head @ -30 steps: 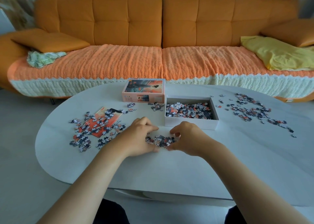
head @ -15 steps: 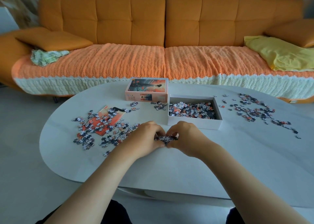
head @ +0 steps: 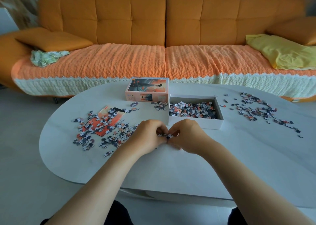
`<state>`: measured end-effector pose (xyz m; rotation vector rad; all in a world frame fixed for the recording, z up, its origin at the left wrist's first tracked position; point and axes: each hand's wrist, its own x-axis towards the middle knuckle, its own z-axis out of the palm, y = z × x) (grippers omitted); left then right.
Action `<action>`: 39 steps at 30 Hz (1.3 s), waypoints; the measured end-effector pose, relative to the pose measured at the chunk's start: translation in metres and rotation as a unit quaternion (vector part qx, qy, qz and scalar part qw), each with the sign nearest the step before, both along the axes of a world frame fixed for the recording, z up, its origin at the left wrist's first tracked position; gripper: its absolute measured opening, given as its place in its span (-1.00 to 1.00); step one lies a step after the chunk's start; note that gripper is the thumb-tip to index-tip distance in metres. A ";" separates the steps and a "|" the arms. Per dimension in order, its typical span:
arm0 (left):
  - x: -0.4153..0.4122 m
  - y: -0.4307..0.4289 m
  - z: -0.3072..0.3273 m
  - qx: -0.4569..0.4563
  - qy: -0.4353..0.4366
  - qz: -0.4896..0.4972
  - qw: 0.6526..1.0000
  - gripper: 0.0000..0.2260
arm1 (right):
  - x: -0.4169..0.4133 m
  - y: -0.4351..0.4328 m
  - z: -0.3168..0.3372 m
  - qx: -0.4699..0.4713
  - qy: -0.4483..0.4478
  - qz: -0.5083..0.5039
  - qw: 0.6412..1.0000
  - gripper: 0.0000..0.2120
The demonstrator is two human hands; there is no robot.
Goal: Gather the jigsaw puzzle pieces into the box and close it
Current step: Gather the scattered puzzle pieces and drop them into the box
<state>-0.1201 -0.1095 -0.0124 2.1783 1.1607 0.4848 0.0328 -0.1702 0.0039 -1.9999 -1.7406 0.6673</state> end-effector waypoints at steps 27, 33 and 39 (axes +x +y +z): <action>0.055 0.033 0.004 0.265 -0.084 -0.073 0.958 -0.84 | 0.063 0.006 0.002 0.317 -0.065 0.035 0.946 -0.73; -0.016 0.014 -0.012 0.230 0.041 -0.021 0.972 -0.76 | 0.026 -0.010 -0.017 0.207 -0.097 0.151 0.962 -0.73; -0.074 0.005 -0.020 0.106 0.254 0.035 0.961 -0.36 | -0.017 -0.002 -0.031 0.103 -0.122 0.172 0.972 -0.46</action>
